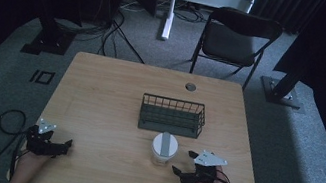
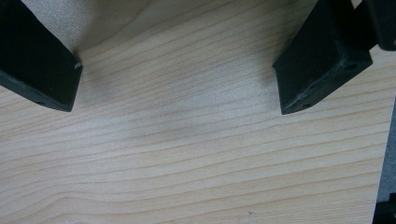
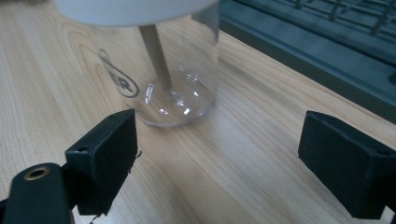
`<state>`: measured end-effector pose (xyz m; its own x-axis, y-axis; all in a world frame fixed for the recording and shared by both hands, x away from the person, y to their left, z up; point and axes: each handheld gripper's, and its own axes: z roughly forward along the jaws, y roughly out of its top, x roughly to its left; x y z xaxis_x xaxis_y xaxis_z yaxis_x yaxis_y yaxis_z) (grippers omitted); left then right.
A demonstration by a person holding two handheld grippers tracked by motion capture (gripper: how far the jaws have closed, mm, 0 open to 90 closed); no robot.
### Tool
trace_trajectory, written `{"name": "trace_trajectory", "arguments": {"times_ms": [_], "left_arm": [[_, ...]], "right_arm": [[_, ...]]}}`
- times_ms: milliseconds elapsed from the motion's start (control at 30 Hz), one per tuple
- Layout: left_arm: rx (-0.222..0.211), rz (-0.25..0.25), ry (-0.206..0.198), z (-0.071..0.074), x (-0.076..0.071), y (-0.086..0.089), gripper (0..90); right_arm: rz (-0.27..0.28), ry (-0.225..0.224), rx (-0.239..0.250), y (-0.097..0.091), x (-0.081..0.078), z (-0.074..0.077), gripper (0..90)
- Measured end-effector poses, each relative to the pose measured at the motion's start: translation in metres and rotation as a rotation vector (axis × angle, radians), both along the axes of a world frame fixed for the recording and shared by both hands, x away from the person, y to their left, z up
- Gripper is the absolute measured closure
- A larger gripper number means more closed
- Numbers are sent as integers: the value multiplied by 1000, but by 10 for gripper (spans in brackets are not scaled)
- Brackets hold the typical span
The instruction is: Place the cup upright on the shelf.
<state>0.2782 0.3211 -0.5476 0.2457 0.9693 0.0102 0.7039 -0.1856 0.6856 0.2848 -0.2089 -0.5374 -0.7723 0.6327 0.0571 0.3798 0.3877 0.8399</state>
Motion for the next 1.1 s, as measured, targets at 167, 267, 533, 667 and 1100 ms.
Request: {"name": "trace_trajectory", "arguments": {"times_ms": [167,267,533,667,1100], "left_arm": [[0,0,0,0,0,0,6],[0,0,0,0,0,0,6],[-1,1,-1,0,0,0,6],[-1,1,-1,0,0,0,6],[-2,1,-1,0,0,0,6]], "right_arm": [[21,-8,16,7,-1,0,115],[34,-12,20,11,-2,-1,115],[57,-23,47,25,-3,-1,115],[61,-24,51,30,-2,-2,115],[47,-51,103,43,4,1,115]]}}
